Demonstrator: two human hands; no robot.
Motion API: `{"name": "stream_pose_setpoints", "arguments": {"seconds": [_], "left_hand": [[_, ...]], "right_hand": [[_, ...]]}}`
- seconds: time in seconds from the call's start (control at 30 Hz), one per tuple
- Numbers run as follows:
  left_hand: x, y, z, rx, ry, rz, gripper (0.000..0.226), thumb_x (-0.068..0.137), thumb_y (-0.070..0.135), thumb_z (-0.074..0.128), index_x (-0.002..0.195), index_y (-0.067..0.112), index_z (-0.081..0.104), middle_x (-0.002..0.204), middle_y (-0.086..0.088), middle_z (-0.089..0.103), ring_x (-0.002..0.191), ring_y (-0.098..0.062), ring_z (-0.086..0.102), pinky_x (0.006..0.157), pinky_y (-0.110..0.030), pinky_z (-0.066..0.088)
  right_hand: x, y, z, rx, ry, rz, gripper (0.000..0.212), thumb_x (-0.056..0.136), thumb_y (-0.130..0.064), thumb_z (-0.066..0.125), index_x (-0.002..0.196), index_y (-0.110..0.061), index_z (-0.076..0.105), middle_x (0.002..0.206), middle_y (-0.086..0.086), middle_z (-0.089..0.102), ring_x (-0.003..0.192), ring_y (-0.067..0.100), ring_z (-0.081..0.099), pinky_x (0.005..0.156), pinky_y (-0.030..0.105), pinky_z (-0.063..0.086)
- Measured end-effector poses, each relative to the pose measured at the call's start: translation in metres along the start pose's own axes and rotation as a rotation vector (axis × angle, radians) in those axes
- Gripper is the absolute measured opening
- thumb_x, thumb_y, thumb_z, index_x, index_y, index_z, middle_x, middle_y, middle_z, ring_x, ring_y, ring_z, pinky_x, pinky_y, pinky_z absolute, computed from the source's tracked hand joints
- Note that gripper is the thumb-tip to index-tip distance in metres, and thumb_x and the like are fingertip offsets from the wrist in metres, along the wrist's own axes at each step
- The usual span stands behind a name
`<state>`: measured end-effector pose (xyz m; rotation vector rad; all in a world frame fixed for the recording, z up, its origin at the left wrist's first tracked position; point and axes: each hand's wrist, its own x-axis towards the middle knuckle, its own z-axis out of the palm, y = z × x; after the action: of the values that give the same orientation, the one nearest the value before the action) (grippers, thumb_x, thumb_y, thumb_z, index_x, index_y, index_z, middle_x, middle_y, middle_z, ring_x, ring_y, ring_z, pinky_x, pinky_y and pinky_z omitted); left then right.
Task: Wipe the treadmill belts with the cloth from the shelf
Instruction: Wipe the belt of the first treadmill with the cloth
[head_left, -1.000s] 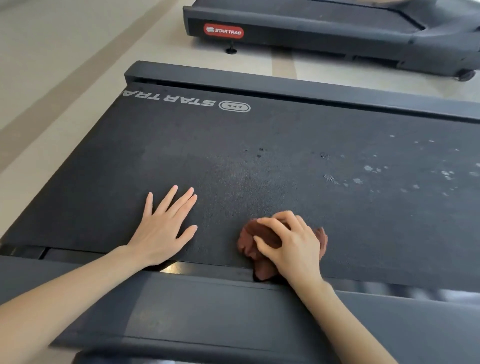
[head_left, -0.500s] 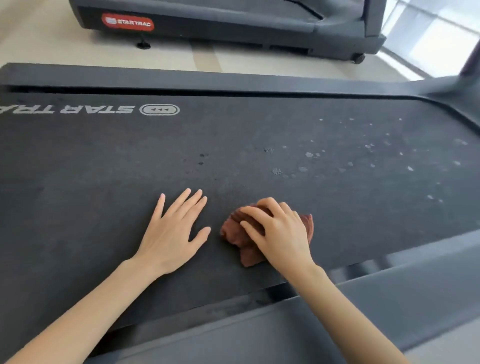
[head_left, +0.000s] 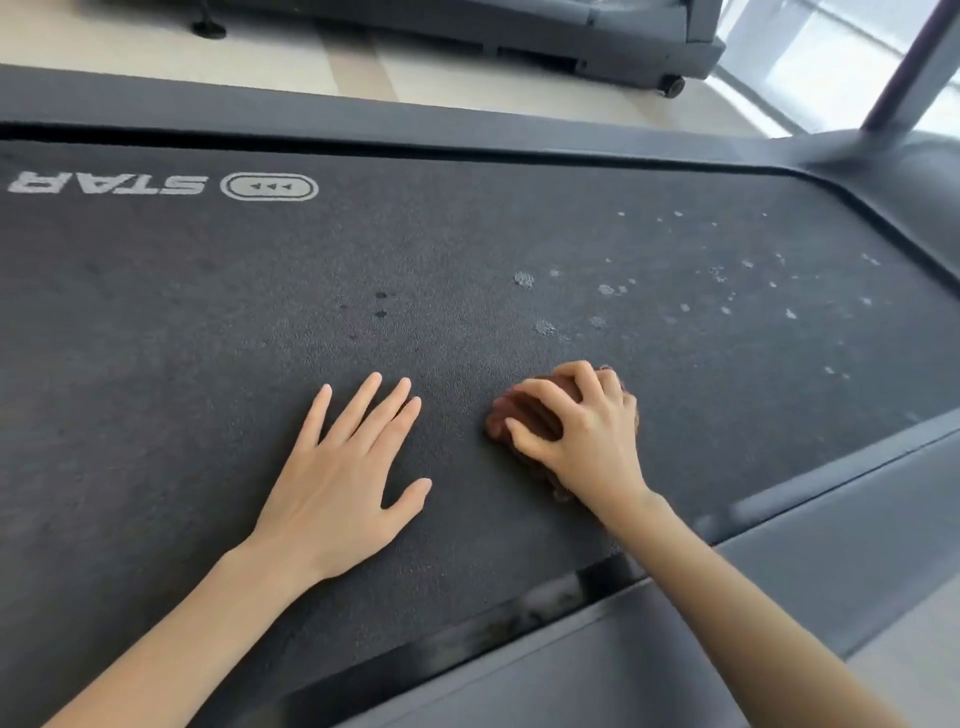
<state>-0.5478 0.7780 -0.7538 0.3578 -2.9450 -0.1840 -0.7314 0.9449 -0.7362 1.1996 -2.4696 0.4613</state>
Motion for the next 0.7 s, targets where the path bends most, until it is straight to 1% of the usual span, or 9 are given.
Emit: {"name": "stream_pose_setpoints", "arguments": {"seconds": [0.07,0.17,0.27,0.37,0.47,0.53,0.57,0.63,0.7], "left_hand": [[-0.001,0.0,-0.001,0.013,0.0,-0.007,0.071,0.087,0.056,0.031,0.142,0.012,0.042,0.152,-0.001,0.032,0.143,-0.022,0.023,0.111,-0.051,0.016],[-0.001,0.0,0.0,0.015,-0.003,-0.006,0.071,0.087,0.056,0.031,0.142,0.012,0.043,0.152,-0.001,0.033,0.142,-0.022,0.024,0.111,-0.051,0.017],[0.0,-0.001,0.002,0.022,-0.001,0.011,0.071,0.087,0.056,0.031,0.141,0.011,0.045,0.151,-0.003,0.035,0.142,-0.024,0.026,0.11,-0.052,0.018],[0.001,0.0,0.004,0.02,0.01,0.02,0.072,0.086,0.055,0.031,0.139,0.008,0.045,0.15,-0.005,0.037,0.141,-0.026,0.027,0.109,-0.054,0.019],[0.001,0.001,0.004,0.001,0.009,0.038,0.072,0.085,0.055,0.032,0.139,0.009,0.046,0.15,-0.004,0.037,0.141,-0.028,0.027,0.108,-0.06,0.021],[0.004,0.008,0.003,-0.02,0.007,0.082,0.071,0.085,0.055,0.033,0.139,0.012,0.048,0.149,-0.002,0.038,0.14,-0.028,0.028,0.107,-0.062,0.022],[0.006,0.015,0.003,-0.031,0.007,0.116,0.07,0.085,0.055,0.033,0.138,0.013,0.049,0.149,-0.001,0.039,0.14,-0.027,0.029,0.106,-0.061,0.021],[0.01,0.032,0.006,-0.044,-0.001,0.179,0.068,0.085,0.055,0.033,0.137,0.015,0.051,0.148,0.0,0.041,0.14,-0.026,0.031,0.105,-0.06,0.019],[0.01,0.045,0.009,-0.045,-0.027,0.194,0.069,0.084,0.056,0.034,0.137,0.015,0.05,0.148,-0.002,0.04,0.14,-0.03,0.03,0.104,-0.063,0.017]], "right_hand": [[0.03,0.01,0.006,0.0,-0.049,0.029,0.038,0.075,-0.059,0.055,0.098,-0.033,0.069,0.101,0.002,0.058,0.092,0.034,0.053,0.073,0.046,0.046],[0.049,0.011,0.008,0.034,-0.144,0.186,0.038,0.077,-0.06,0.061,0.106,-0.035,0.067,0.108,-0.003,0.057,0.102,0.033,0.049,0.082,0.045,0.038],[0.018,-0.003,-0.005,0.061,-0.079,0.22,0.041,0.075,-0.062,0.054,0.104,-0.037,0.066,0.105,-0.005,0.058,0.099,0.031,0.05,0.083,0.046,0.039],[-0.037,-0.017,-0.028,0.069,-0.047,0.155,0.037,0.075,-0.061,0.056,0.102,-0.038,0.066,0.103,-0.007,0.058,0.093,0.026,0.052,0.079,0.04,0.039],[-0.081,-0.019,-0.044,0.047,-0.038,0.02,0.035,0.076,-0.06,0.061,0.105,-0.04,0.063,0.105,-0.006,0.059,0.094,0.024,0.053,0.078,0.038,0.041],[-0.08,-0.009,-0.044,0.061,-0.019,-0.066,0.035,0.078,-0.06,0.061,0.105,-0.038,0.062,0.101,-0.004,0.06,0.091,0.024,0.055,0.074,0.037,0.043],[-0.07,-0.002,-0.04,0.055,-0.017,-0.074,0.035,0.078,-0.06,0.061,0.104,-0.037,0.064,0.097,-0.003,0.06,0.088,0.024,0.056,0.072,0.036,0.044],[-0.037,0.014,-0.026,-0.02,0.0,0.007,0.038,0.076,-0.061,0.058,0.1,-0.034,0.069,0.09,-0.001,0.06,0.083,0.026,0.057,0.068,0.036,0.046],[0.0,0.037,-0.016,-0.141,-0.002,0.197,0.043,0.077,-0.063,0.055,0.103,-0.031,0.069,0.093,0.003,0.059,0.088,0.032,0.057,0.071,0.04,0.046]]}}
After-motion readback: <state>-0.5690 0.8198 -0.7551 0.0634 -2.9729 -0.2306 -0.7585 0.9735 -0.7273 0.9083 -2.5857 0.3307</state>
